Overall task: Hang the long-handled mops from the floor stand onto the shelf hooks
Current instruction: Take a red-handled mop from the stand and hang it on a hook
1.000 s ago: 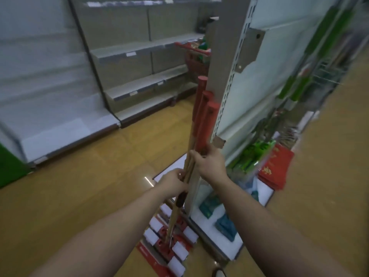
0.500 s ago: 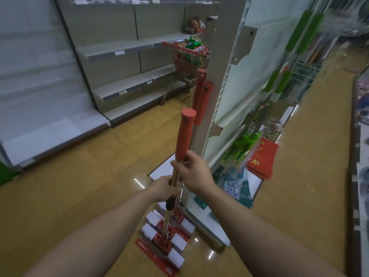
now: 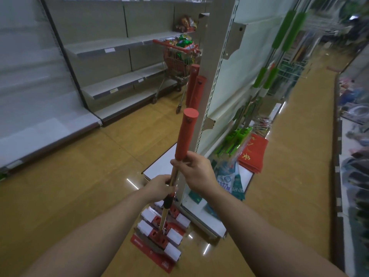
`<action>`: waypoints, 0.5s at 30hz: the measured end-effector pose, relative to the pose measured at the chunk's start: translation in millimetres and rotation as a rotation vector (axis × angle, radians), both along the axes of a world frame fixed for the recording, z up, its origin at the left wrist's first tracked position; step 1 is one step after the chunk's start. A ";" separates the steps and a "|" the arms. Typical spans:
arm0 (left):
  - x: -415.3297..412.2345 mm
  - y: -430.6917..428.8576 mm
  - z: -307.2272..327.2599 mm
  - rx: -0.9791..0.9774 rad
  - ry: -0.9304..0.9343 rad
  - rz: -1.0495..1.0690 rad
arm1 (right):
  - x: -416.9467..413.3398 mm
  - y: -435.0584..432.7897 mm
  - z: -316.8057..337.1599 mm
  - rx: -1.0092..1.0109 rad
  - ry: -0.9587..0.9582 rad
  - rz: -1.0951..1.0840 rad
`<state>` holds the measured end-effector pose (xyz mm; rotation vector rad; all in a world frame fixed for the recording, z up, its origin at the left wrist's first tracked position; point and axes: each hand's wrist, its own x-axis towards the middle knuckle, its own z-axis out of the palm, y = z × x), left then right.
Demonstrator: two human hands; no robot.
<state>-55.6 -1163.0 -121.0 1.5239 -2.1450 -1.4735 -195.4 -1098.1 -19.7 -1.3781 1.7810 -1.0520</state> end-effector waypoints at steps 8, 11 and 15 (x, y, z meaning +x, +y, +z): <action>-9.0 11.1 9.2 0.002 -0.006 -0.066 | -15.1 20.2 8.6 -0.018 -0.026 0.000; -15.2 16.3 17.3 0.008 0.008 -0.110 | -25.0 27.4 15.1 -0.035 -0.037 0.007; -29.5 22.8 34.2 0.014 0.033 -0.131 | -47.0 37.8 26.3 -0.078 -0.046 0.023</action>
